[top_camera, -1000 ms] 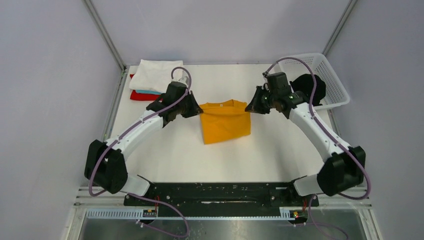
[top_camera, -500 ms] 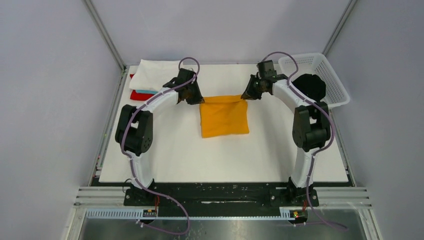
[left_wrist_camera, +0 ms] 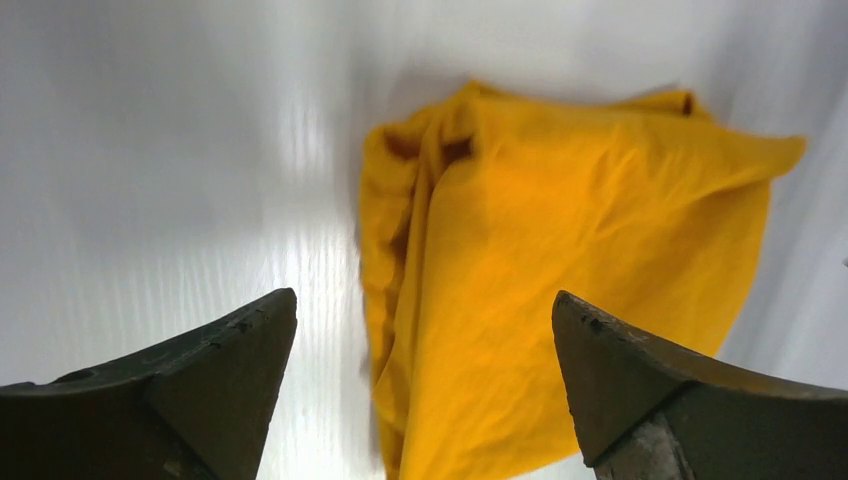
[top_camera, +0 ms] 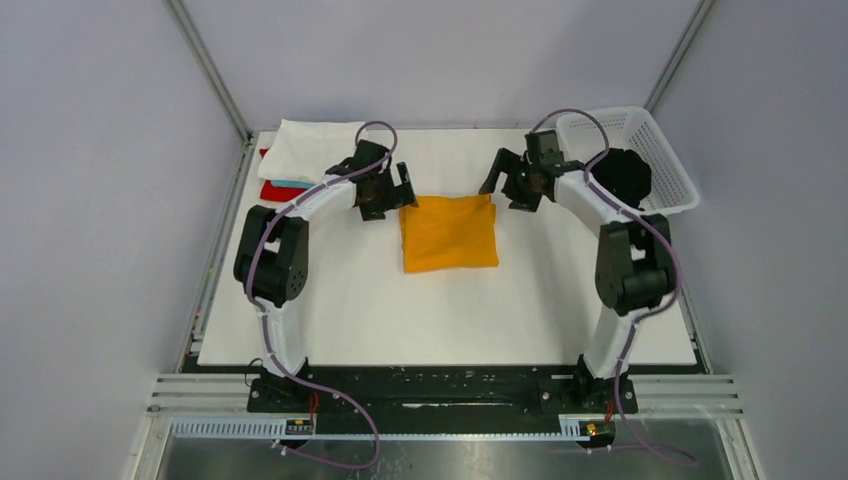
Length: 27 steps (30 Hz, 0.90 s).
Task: Fold and stack the t-shirts
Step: Fold the long partially folded tshirt into a neat square, then put the neatly folded tshirt into the corner of the board with the left arm
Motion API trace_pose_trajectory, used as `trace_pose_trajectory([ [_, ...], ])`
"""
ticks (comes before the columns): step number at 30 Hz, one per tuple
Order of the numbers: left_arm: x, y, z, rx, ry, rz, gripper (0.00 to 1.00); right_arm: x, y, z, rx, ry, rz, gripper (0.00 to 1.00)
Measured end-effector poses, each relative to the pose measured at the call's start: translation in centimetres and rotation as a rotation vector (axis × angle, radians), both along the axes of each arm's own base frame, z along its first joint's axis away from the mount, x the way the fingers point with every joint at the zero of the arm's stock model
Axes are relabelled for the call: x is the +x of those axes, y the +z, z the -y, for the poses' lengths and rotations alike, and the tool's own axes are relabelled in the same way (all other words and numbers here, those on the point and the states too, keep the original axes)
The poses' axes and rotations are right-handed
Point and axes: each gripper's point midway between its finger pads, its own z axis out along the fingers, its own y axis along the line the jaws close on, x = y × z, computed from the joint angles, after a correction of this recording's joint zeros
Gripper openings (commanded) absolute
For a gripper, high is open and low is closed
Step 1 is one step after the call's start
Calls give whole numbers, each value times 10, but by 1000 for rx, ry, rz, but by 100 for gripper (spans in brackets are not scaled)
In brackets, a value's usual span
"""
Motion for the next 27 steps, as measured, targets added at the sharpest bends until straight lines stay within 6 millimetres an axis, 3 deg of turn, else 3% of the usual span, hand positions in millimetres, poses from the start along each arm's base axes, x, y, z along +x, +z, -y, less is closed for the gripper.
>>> trace_pose_trajectory([
  [4,-36,-19,-1,11,-23,-65,99,-59,28,19,-12,-17,66,100],
  [7,-53,-36,10,30,-59,-109,95,-90,41,30,-18,-25,110,100],
  [12,-52,-46,37,57,-96,-103,81,-129,35,48,-63,-43,115,100],
  [14,-46,-47,45,80,-82,-90,61,-143,30,54,-79,-53,107,100],
  [15,-44,-48,48,96,-72,-87,45,-149,30,56,-82,-55,107,100],
  [16,-42,-49,51,116,-65,-84,17,-155,31,58,-83,-57,113,100],
  [17,-39,-53,53,139,-55,-85,1,-160,33,59,-83,-59,121,100],
  [23,-12,-50,60,328,-29,-20,0,-176,51,73,-104,-78,244,99],
  [27,-3,-36,39,526,-65,56,0,-182,45,79,-128,-78,283,100],
])
